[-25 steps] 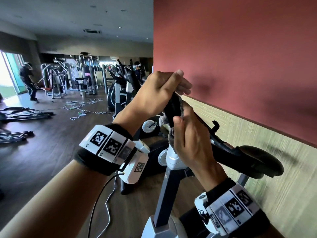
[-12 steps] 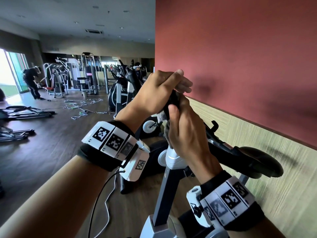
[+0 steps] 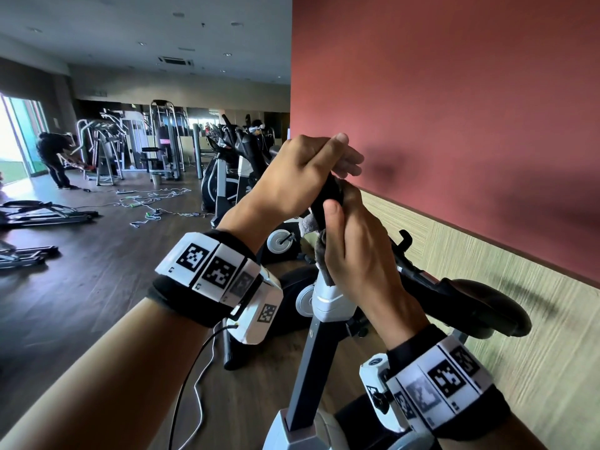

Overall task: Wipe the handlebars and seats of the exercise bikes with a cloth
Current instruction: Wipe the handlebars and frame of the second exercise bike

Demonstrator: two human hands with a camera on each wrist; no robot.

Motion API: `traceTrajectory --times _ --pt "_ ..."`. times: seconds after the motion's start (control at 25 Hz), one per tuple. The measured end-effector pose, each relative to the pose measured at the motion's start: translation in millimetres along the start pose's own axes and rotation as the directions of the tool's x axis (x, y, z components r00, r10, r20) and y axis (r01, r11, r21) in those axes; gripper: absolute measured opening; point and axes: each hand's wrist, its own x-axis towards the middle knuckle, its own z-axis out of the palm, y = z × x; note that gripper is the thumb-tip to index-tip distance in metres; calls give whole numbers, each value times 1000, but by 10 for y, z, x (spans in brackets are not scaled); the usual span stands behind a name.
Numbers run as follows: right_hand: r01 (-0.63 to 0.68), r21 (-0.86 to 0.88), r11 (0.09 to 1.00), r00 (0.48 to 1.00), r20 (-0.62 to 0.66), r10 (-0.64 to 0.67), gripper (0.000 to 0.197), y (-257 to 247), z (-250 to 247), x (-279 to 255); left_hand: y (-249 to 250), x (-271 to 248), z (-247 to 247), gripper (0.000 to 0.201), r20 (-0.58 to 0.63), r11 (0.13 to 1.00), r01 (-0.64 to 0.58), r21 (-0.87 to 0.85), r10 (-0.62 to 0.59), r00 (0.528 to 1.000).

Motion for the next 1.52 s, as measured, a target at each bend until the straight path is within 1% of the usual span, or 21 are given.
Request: traceTrajectory --times 0.08,0.16,0.28,0.4,0.6,0.72,0.8,0.84,0.96,1.04,1.08,1.12,1.2,1.24,1.32,1.36,1.4,1.44,1.48,1.52 --pt "2 62 998 1000 -1 -2 56 -39 35 110 -4 0 -4 47 4 1000 -1 -19 1 1000" --pt "17 84 996 999 -30 -14 57 -54 53 115 -7 1 -12 47 8 1000 -1 -16 2 1000" --pt "44 -6 999 999 -30 -45 65 19 35 -76 -17 3 -16 49 12 1000 -13 -1 13 1000" --pt "64 -77 995 997 -36 -67 68 61 46 -145 -28 15 -29 50 28 999 -37 21 37 999" --pt "56 -45 997 994 -91 -60 72 -25 143 21 -95 44 -62 51 60 997 -73 12 73 996" --pt "60 -46 997 993 -102 -65 66 -32 164 -8 -115 56 -66 49 58 991 -126 34 124 991" --pt "39 10 999 997 -64 -38 60 -8 123 -122 -121 60 -88 48 76 987 -152 42 149 986" --pt "40 34 999 999 -8 -40 61 15 72 -189 -121 58 -104 48 94 986 -162 42 158 983" --pt "145 30 989 977 151 -148 69 152 -112 -283 -130 89 -144 48 160 978 -204 51 194 968" --pt "146 0 989 965 221 -142 77 196 -155 -263 -146 104 -155 49 167 967 -245 64 231 958" --pt "141 -39 989 970 207 -130 81 206 -133 -242 -171 120 -163 49 162 963 -262 60 250 955" --pt "142 -93 986 979 160 -126 83 189 -81 -215 -196 149 -166 49 169 959 -281 46 270 948" --pt "140 -251 958 990 19 -140 84 116 81 -156 -242 203 -168 49 216 946 -325 -4 318 923" --pt "123 -340 932 986 -65 -153 84 76 172 -133 -258 221 -171 50 247 939 -342 -46 342 906" --pt "71 -466 882 958 -214 -190 82 6 294 -84 -339 282 -203 55 309 926 -334 -176 374 874" --pt "42 -504 863 942 -267 -202 80 -13 325 -86 -408 314 -237 60 325 925 -314 -212 370 870" --pt "8 -569 822 923 -313 -225 77 -11 375 -119 -548 398 -272 65 326 923 -322 -211 377 867" --pt "-40 -637 770 904 -352 -244 74 -4 441 -192 -725 492 -308 69 313 923 -359 -138 385 868" --pt "-91 -691 717 887 -384 -258 72 1 512 -272 -915 588 -337 68 282 911 -412 -6 397 874" --pt "-138 -733 666 872 -409 -269 71 5 576 -325 -1072 670 -359 64 251 881 -450 144 408 878"
